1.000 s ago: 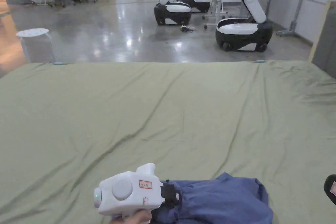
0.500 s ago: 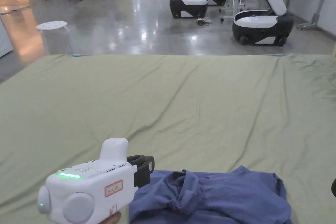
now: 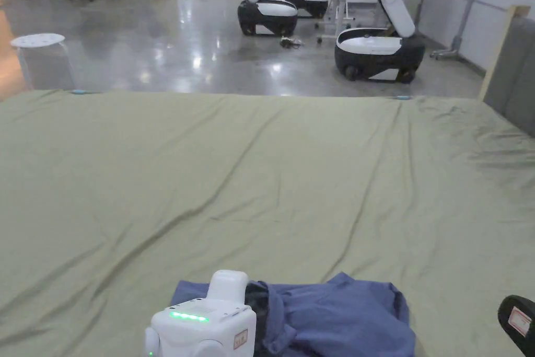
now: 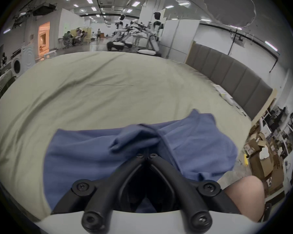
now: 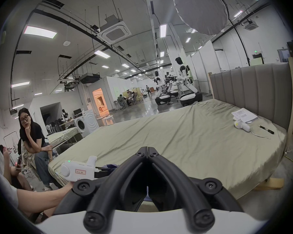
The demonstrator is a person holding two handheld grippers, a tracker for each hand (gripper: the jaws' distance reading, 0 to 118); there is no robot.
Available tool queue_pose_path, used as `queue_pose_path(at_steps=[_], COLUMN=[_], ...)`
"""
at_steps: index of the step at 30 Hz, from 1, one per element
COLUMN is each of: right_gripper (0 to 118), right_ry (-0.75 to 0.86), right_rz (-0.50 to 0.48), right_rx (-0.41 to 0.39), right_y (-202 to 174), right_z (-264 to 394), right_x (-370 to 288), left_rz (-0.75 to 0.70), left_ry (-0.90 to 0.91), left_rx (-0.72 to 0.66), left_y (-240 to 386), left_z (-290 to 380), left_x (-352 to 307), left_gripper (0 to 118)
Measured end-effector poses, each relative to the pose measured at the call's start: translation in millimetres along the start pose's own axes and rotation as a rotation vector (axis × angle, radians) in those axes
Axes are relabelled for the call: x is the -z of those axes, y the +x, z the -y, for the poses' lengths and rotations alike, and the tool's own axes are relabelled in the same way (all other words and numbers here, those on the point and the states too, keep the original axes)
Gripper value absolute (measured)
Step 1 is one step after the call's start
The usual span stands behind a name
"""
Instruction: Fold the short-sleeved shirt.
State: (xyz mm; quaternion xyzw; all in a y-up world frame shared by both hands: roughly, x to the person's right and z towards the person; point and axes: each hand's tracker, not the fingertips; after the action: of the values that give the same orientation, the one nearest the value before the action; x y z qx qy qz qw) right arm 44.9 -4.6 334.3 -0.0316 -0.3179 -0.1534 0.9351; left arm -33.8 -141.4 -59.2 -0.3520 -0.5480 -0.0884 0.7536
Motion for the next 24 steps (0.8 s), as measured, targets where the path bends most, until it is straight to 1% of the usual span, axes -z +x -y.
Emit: queue_pose_path(at_steps=[2,3,6,7,9,12,14,17,18,19,21,22,23,24], right_gripper=[0,0,0,0,0,0,0,0,0,0,0,0,0,0], right_ry=[-0.002,-0.004,-0.006,-0.008,-0.012,-0.023,-0.02,-0.008,0.002,0.032,0.067,0.069,0.061,0.047], right_rz=[0.015,0.023,0.046,0.048,0.049,0.046,0.037,0.018,0.015,0.021,0.014,0.01,0.003,-0.012], right_rx=[0.014,0.02,0.04,0.05,0.057,0.052,0.043,0.026,0.012,-0.018,-0.079,-0.101,-0.104,-0.108], right_y=[5.5,7.2,10.6,10.7,10.6,8.1,4.4,-4.1,-8.2,-12.2,-22.6,-27.7,-31.5,-34.9], right_z=[2.4,3.6,7.4,8.3,9.3,8.9,6.9,3.2,2.1,1.8,-0.2,-0.4,0.5,0.9], right_x=[-2.5,-3.7,-7.5,-8.1,-8.4,-6.7,-5.7,-1.4,-0.5,-1.4,-3.6,-2.8,-0.9,2.9], left_rz=[0.02,0.023,0.118,0.137,0.189,0.204,0.228,0.253,0.25,0.239,0.156,0.068,0.007,-0.019], left_ry=[-0.008,-0.012,-0.099,-0.102,-0.088,-0.081,-0.019,0.125,0.189,0.25,0.364,0.399,0.395,0.364], left_rx=[0.055,0.055,0.04,0.038,0.037,0.03,0.01,-0.039,-0.052,-0.056,-0.044,-0.054,-0.063,-0.054], left_y=[16.1,25.2,49.4,56.6,64.3,59.8,44.8,7.2,-7.8,-21.7,-46.9,-58.1,-67.0,-77.5], left_z=[-7.0,-7.3,-3.1,-1.3,0.6,-6.1,-15.9,-36.0,-39.3,-38.7,-30.5,-25.9,-24.2,-22.6], left_x=[8.8,15.6,39.8,43.4,45.5,32.7,1.9,-69.2,-101.3,-133.6,-192.7,-209.9,-216.5,-216.7], left_gripper=[0,0,0,0,0,0,0,0,0,0,0,0,0,0])
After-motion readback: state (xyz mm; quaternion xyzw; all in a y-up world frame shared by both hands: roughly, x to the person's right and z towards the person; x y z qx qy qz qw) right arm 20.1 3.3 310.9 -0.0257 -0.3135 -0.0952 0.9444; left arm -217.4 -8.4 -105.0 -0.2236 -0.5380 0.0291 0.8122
